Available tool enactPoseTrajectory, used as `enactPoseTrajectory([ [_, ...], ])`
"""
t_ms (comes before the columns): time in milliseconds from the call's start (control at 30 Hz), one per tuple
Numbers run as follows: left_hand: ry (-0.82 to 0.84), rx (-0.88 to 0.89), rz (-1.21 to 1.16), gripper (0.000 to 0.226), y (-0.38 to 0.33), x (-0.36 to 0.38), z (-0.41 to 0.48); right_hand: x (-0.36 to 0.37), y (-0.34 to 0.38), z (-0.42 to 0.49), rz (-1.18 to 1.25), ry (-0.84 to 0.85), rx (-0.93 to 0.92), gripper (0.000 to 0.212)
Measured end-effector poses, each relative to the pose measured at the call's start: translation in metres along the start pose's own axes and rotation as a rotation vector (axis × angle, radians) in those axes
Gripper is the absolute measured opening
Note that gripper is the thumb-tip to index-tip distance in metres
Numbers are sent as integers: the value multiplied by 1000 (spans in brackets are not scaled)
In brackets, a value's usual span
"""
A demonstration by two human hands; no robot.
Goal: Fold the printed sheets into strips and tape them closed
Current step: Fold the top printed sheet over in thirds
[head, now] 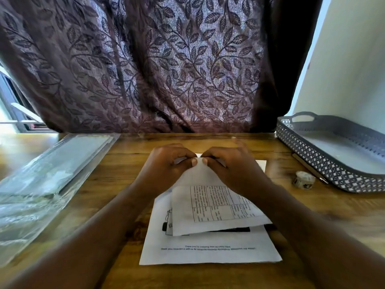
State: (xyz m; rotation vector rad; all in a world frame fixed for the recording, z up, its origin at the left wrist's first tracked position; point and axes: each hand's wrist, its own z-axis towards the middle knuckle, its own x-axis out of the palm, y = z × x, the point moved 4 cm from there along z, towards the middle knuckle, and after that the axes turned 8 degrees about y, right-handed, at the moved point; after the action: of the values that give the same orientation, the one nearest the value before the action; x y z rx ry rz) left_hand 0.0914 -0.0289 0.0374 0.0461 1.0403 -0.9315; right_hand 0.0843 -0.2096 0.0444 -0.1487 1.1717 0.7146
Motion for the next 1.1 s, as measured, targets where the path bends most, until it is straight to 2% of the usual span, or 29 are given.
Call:
enactPoseTrajectory([
  [200, 16, -15, -33, 9, 4, -9, -1, -3, -6, 2, 39, -1, -50, 17],
  [433, -23, -197, -155, 9, 29, -22, -7, -13, -34, 3, 96, 22, 82, 16],
  [767, -42, -249, -204, 8, 42, -27, -10, -17, -58, 1, 186, -43, 189, 8],
  [867, -42, -272, -236, 8, 45, -27, -11, -19, -63, -1, 253, -52, 195, 15],
  [1100, -78, -306, -299, 8, 52, -29, -12, -16, -73, -5, 520, -63, 249, 8],
])
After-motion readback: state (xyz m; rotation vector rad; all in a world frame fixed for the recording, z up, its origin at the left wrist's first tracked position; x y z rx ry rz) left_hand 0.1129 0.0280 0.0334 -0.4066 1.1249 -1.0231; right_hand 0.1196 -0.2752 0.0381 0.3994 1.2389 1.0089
